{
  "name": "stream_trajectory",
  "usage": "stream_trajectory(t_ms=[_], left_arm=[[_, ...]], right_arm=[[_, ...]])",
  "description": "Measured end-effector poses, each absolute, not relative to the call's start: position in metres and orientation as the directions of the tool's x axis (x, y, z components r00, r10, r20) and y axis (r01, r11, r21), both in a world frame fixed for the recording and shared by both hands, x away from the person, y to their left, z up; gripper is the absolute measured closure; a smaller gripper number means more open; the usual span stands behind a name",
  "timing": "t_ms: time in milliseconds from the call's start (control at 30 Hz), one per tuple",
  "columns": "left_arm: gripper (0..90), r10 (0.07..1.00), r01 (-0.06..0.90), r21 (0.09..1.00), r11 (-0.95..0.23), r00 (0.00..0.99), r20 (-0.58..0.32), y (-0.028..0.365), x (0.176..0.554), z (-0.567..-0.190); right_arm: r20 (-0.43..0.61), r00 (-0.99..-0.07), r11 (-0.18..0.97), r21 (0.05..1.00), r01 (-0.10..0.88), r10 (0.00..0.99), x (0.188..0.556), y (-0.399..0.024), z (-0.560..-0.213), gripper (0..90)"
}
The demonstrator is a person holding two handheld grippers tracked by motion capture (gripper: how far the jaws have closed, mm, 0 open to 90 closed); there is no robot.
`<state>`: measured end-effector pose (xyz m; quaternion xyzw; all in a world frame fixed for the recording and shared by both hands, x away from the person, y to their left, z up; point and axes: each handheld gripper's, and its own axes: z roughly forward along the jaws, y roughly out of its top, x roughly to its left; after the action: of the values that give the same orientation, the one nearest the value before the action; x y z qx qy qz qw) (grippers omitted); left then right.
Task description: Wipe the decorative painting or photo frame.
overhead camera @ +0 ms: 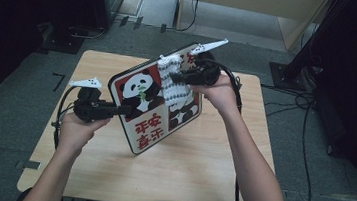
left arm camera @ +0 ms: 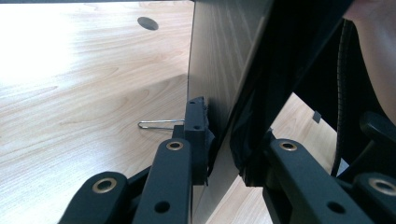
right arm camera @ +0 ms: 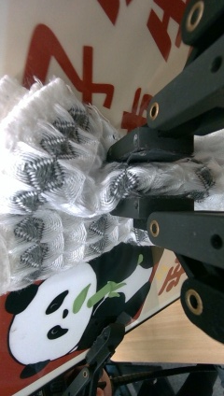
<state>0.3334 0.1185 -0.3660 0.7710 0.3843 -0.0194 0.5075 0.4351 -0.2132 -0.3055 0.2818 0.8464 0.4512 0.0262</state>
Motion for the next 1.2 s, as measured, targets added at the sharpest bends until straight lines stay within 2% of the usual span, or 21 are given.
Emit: stream_trajectory(t_ms=[1200], left_arm=[[77.2, 0.567, 0.609, 0.770, -0.187, 0.708, -0.422, 0.119, 0.334, -0.367]], right_arm=[[0.262, -0.833, 0.408, 0.775, 0.483, 0.488, 0.431, -0.227, -0.344, 76.0]])
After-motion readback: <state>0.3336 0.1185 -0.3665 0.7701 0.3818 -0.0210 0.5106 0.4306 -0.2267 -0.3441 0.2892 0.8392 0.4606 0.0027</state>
